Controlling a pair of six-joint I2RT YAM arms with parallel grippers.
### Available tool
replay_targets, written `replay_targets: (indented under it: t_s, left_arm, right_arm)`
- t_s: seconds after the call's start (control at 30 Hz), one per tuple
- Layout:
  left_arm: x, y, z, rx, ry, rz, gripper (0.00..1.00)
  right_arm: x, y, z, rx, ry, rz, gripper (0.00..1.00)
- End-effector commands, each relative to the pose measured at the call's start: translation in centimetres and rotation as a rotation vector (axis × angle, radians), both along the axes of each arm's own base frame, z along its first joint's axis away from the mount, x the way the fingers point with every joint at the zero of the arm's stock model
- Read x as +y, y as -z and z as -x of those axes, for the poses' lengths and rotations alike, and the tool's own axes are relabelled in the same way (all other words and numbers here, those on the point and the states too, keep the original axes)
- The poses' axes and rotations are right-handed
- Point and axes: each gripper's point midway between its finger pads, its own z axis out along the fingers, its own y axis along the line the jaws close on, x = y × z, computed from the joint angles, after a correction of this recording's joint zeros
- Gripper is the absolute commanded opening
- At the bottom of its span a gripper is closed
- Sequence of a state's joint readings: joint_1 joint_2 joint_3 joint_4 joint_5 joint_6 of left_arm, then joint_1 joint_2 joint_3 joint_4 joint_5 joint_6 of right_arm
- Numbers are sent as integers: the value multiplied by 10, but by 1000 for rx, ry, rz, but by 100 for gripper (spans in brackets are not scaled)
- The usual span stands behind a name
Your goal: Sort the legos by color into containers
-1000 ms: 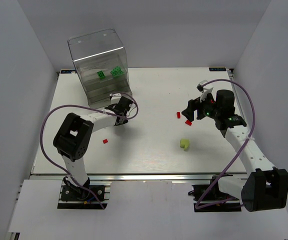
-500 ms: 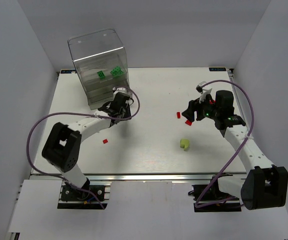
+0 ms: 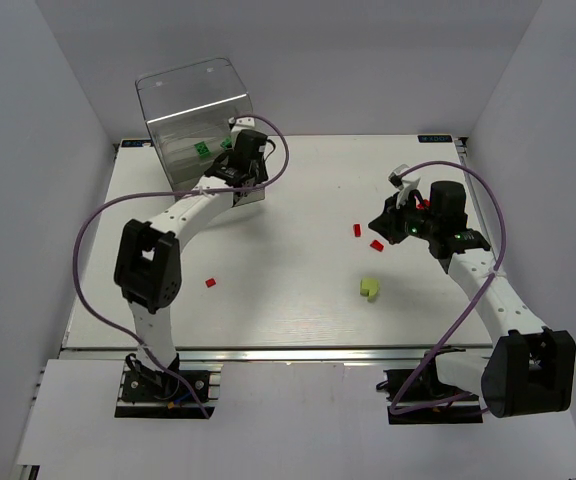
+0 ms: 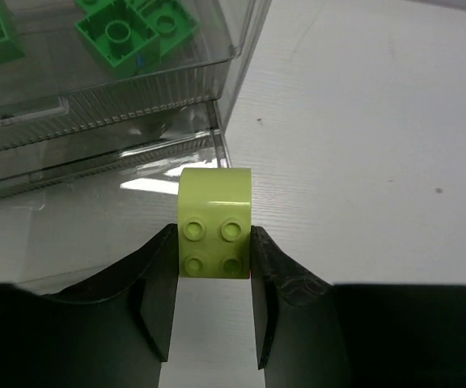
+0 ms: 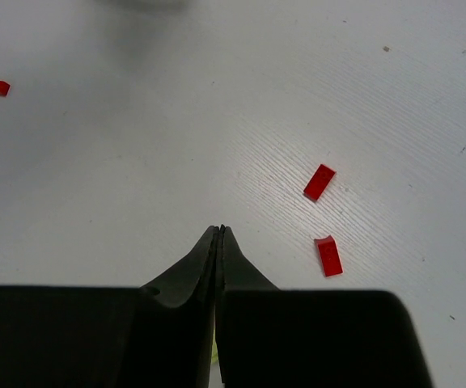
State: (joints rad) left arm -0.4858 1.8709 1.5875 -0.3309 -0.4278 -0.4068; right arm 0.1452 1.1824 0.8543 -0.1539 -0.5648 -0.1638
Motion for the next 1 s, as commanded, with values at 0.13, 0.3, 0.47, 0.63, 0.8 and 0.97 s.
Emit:
replay_targets:
  t_s: [0.13, 0.3, 0.47, 0.63, 0.8, 0.97]
  left_arm:
    - [11, 3, -26, 16, -81, -75, 8]
    - [17, 4, -30, 14, -100, -83, 47]
    - [20, -2, -24, 19, -79, -70, 66]
    - [19, -37, -6, -36, -10, -29, 73]
    - [7, -55, 45, -7, 168, 51, 28]
    - [-3, -54, 130, -19, 426, 158, 22]
  right_arm:
    - [4, -9, 0, -42, -42, -11, 11]
    - [12, -6, 10, -43, -140, -5, 43]
    - [26, -4, 34, -65, -342, -11, 80]
    - [30, -2, 45, -72, -409, -9, 80]
    - [21, 8, 47, -139, -412, 150, 69]
    - [-9, 65, 71, 11, -390, 394, 65]
